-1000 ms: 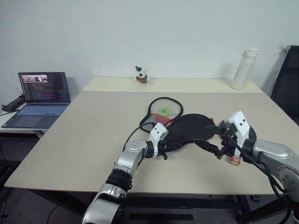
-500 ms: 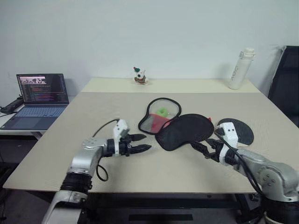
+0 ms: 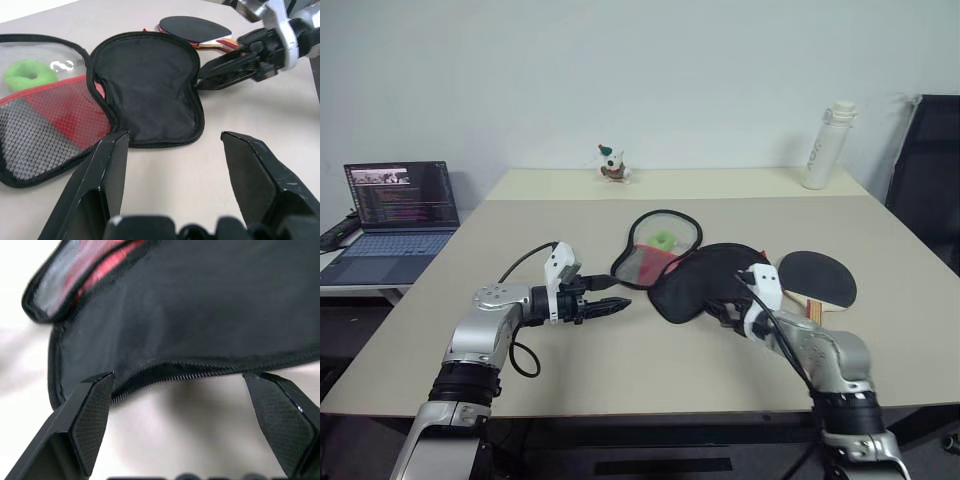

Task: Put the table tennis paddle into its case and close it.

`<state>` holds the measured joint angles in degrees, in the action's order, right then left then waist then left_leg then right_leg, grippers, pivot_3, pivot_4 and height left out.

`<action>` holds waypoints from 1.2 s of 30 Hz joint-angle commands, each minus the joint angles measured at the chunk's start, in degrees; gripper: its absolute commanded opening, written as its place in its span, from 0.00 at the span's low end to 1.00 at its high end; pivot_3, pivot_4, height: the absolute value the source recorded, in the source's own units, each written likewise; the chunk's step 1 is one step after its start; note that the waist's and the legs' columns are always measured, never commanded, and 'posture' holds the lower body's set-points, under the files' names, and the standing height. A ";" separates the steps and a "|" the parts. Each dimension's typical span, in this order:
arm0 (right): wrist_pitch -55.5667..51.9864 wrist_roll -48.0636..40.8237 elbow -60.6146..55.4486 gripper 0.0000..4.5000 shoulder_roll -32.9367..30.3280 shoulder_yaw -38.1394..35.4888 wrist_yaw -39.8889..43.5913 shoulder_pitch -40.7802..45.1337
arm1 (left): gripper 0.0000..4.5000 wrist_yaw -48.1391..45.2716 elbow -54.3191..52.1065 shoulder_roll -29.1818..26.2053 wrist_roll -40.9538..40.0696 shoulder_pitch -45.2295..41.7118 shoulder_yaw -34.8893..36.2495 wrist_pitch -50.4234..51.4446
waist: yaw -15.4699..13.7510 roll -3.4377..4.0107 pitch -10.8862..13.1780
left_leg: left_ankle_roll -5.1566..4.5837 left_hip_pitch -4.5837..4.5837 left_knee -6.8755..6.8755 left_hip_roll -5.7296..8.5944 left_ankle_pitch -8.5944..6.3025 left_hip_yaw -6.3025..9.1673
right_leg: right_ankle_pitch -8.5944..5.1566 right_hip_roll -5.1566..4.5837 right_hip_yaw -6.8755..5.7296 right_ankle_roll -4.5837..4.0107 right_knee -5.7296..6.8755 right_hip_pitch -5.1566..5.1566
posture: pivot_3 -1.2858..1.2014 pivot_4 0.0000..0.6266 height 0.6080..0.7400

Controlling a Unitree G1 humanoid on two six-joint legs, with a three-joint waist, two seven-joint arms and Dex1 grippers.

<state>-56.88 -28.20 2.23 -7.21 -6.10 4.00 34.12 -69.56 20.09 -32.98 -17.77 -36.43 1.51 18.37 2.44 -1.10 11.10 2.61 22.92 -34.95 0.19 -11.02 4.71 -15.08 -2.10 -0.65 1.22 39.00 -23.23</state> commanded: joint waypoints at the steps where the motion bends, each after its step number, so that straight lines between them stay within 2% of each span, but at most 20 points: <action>1: 4.28 0.69 2.81 1.00 3.13 -0.59 -0.29 4.86 | 0.70 0.35 -1.91 -0.55 -0.49 -1.45 0.27 -0.76 | 0.21 0.00 0.00 | 0.00 0.00 0.02 -0.02 0.00 -0.01 | 0.00 0.02 0.00 0.00 0.00 -0.01 | 0.52 0.24 1.00; 7: 5.95 2.10 5.56 1.00 6.22 0.69 -0.14 5.82 | 0.70 0.95 -3.34 -0.06 -0.50 -0.99 -0.30 -0.52 | 0.04 -0.01 0.00 | 0.00 0.05 0.06 0.02 -0.01 -0.02 | 0.03 -0.02 0.02 -0.05 -0.07 -0.01 | 0.52 0.24 1.00; 10: 4.14 0.89 4.47 0.80 7.43 -0.11 0.25 4.99 | 0.72 1.09 -3.96 -0.12 -0.39 -0.46 -0.49 -0.73 | -0.01 -0.01 0.00 | 0.00 0.04 0.06 0.01 -0.01 -0.03 | 0.02 -0.03 0.03 -0.03 -0.06 -0.02 | 0.52 0.24 1.00; 19: -3.90 -4.91 -0.67 0.07 6.24 0.44 7.23 2.92 | 0.72 1.47 -6.36 -0.65 -1.06 0.76 -0.72 0.00 | -0.06 -0.01 0.00 | 0.00 0.02 0.06 -0.01 -0.01 -0.03 | 0.01 -0.01 0.03 -0.01 -0.05 -0.02 | 0.52 0.24 1.00; 20: -4.70 -5.36 -0.89 0.01 5.94 0.59 8.05 2.97 | 0.72 1.51 -6.69 -0.68 -1.16 0.92 -0.66 0.19 | -0.08 -0.01 0.00 | 0.00 0.02 0.06 -0.01 -0.01 -0.03 | 0.01 -0.01 0.03 -0.01 -0.05 -0.02 | 0.52 0.24 1.00; 26: -11.78 -8.58 -4.82 0.01 2.44 1.91 12.78 1.87 | 0.72 1.49 -8.79 -0.58 -2.01 1.69 -0.47 1.78 | -0.08 0.00 0.00 | 0.00 0.03 0.06 -0.01 -0.01 -0.02 | 0.00 -0.01 0.02 -0.01 -0.05 -0.03 | 0.52 0.24 1.00; 30: -17.01 -9.76 -8.21 0.01 -7.67 4.94 19.22 -0.64 | 0.72 1.54 -9.82 -0.67 -2.02 2.49 -0.44 2.29 | -0.17 -0.01 0.00 | -0.01 0.06 0.06 0.02 -0.02 -0.02 | 0.00 -0.03 0.02 0.00 -0.12 -0.02 | 0.52 0.24 1.00; 36: -14.19 -6.67 -2.23 0.01 -24.11 9.43 30.30 2.42 | 0.72 1.78 -10.56 -0.60 -1.73 3.12 -0.66 2.36 | -0.47 -0.06 0.04 | -0.01 0.05 0.04 0.04 -0.02 -0.07 | 0.01 -0.05 0.02 0.03 -0.15 -0.02 | 0.52 0.24 1.00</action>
<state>-72.92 -36.09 -0.70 -28.90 2.77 30.67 34.24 -68.06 11.81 -33.08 -18.20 -32.91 0.27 20.99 1.97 -1.16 11.14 2.60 22.97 -34.90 0.23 -11.04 4.63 -15.08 -2.15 -0.62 1.24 38.86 -23.26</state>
